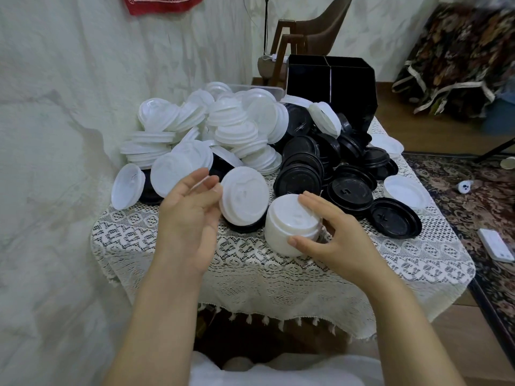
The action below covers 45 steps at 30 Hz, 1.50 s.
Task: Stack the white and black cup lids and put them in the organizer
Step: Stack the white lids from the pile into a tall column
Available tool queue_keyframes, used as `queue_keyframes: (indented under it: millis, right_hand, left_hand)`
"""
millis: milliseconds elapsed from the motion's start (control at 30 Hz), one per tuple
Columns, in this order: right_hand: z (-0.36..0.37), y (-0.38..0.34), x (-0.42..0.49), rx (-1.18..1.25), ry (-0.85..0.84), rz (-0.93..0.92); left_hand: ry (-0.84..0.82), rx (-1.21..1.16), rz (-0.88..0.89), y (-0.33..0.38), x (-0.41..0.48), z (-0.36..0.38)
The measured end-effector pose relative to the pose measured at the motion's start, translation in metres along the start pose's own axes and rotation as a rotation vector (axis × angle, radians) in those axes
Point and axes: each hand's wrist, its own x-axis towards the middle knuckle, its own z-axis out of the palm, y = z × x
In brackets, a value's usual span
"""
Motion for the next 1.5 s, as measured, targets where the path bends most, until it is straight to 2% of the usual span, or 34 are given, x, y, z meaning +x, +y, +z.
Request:
queue_keyframes:
  millis: [133,300,400,500,600,700,900,1067,1167,1233,1400,1500]
  right_hand:
    - [-0.002,-0.008,-0.003,0.008,-0.013,-0.005]
    - [0.007,-0.029,-0.004,-0.011,0.225,-0.173]
    - [0.023,-0.037,-0.001,-0.001,0.28,-0.227]
    - [0.028,-0.04,0.003,0.084,0.311,-0.21]
    - [0.024,-0.04,0.004,0.145,0.342,-0.217]
    - [0.018,-0.04,0.003,0.202,0.319,-0.228]
    - [0.002,-0.032,-0.002,0.159,0.141,-0.24]
    - [0.0,-0.03,0.0,0.164,0.159,-0.238]
    - [-0.008,-0.02,0.001,0.123,0.237,-0.176]
    - [-0.014,-0.015,0.001,0.13,0.237,-0.123]
    - [-0.011,-0.015,0.0,0.063,0.085,-0.059]
    - [-0.007,-0.015,0.002,0.027,0.024,-0.045]
  left_hand:
    - [-0.043,-0.204,-0.121,-0.004,0.001,0.004]
    - [-0.107,-0.424,-0.216,-0.012,-0.01,0.019]
    - [-0.163,-0.448,-0.248,-0.018,-0.017,0.026]
    - [-0.232,-0.352,-0.251,-0.02,-0.021,0.027]
    - [-0.372,-0.238,-0.245,-0.02,-0.026,0.026]
    - [-0.443,-0.127,-0.216,-0.019,-0.027,0.025]
    - [-0.399,0.005,-0.126,-0.017,-0.025,0.024]
    - [-0.339,0.005,-0.11,-0.02,-0.021,0.022]
    - [-0.243,0.301,0.06,-0.02,-0.016,0.015]
    - [-0.24,0.492,0.161,-0.018,-0.013,0.011]
    - [-0.403,0.744,0.138,-0.019,-0.012,0.007]
    - [-0.486,0.798,0.097,-0.025,-0.013,0.008]
